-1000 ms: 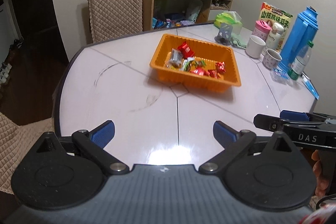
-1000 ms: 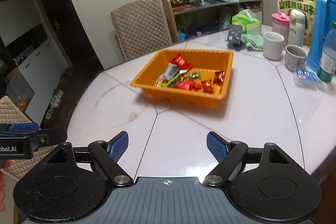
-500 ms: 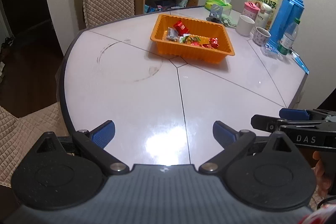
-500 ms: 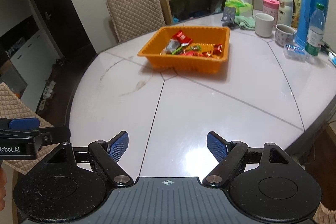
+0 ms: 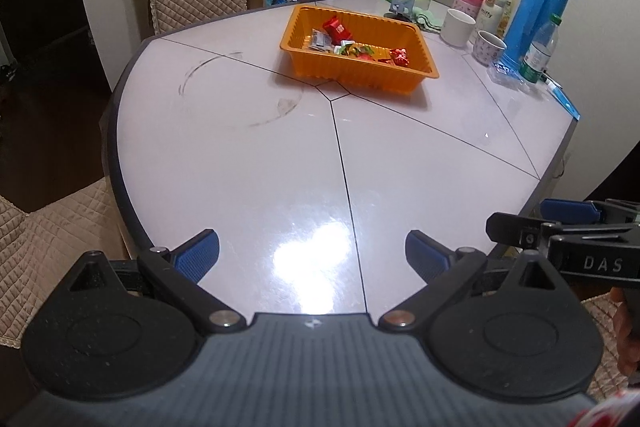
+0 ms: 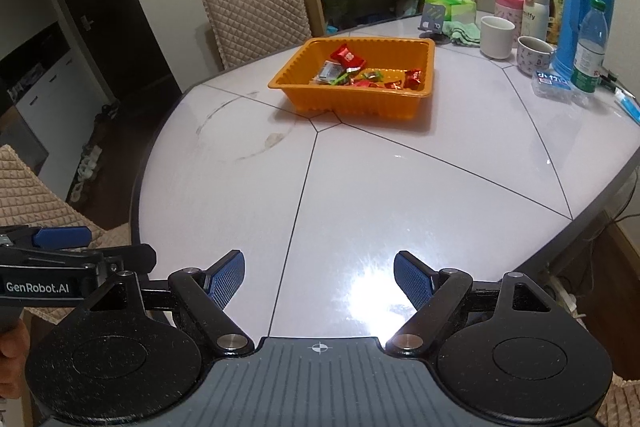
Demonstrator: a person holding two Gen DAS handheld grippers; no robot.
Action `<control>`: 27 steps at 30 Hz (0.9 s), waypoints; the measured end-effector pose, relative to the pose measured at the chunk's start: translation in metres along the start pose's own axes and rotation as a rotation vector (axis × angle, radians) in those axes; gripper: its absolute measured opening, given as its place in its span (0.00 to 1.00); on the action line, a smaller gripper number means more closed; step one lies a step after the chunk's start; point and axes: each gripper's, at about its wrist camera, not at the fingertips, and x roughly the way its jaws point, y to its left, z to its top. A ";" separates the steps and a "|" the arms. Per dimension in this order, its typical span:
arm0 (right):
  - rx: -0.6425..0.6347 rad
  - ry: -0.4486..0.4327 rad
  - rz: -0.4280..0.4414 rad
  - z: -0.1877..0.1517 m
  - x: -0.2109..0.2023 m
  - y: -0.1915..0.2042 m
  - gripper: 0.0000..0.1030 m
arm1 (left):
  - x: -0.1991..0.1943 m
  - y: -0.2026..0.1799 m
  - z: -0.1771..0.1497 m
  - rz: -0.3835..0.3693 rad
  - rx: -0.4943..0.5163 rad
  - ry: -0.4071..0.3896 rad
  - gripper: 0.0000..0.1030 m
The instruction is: Organize snacks
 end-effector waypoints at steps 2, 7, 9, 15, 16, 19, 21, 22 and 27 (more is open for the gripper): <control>-0.002 0.003 0.001 -0.002 -0.001 0.001 0.79 | 0.000 -0.001 -0.001 -0.004 0.003 -0.001 0.96; -0.005 0.009 0.001 -0.004 -0.001 0.004 0.79 | 0.001 0.000 -0.001 -0.001 0.001 0.004 0.96; -0.006 0.010 0.000 -0.004 -0.001 0.004 0.79 | 0.001 0.001 0.000 0.001 -0.001 0.006 0.96; -0.008 0.010 0.001 -0.004 0.000 0.005 0.79 | 0.002 0.003 0.000 0.001 0.000 0.007 0.96; -0.010 0.011 0.001 -0.003 0.001 0.005 0.79 | 0.002 0.003 0.000 0.001 -0.001 0.008 0.96; -0.013 0.013 0.002 -0.004 0.002 0.008 0.79 | 0.003 0.003 -0.001 0.004 -0.004 0.010 0.96; -0.015 0.014 0.003 -0.002 0.003 0.009 0.79 | 0.004 0.004 -0.002 0.006 -0.006 0.009 0.96; -0.016 0.014 0.004 -0.002 0.004 0.009 0.79 | 0.004 0.004 -0.002 0.007 -0.007 0.008 0.96; -0.017 0.016 0.004 -0.002 0.004 0.010 0.79 | 0.004 0.003 -0.002 0.007 -0.007 0.008 0.96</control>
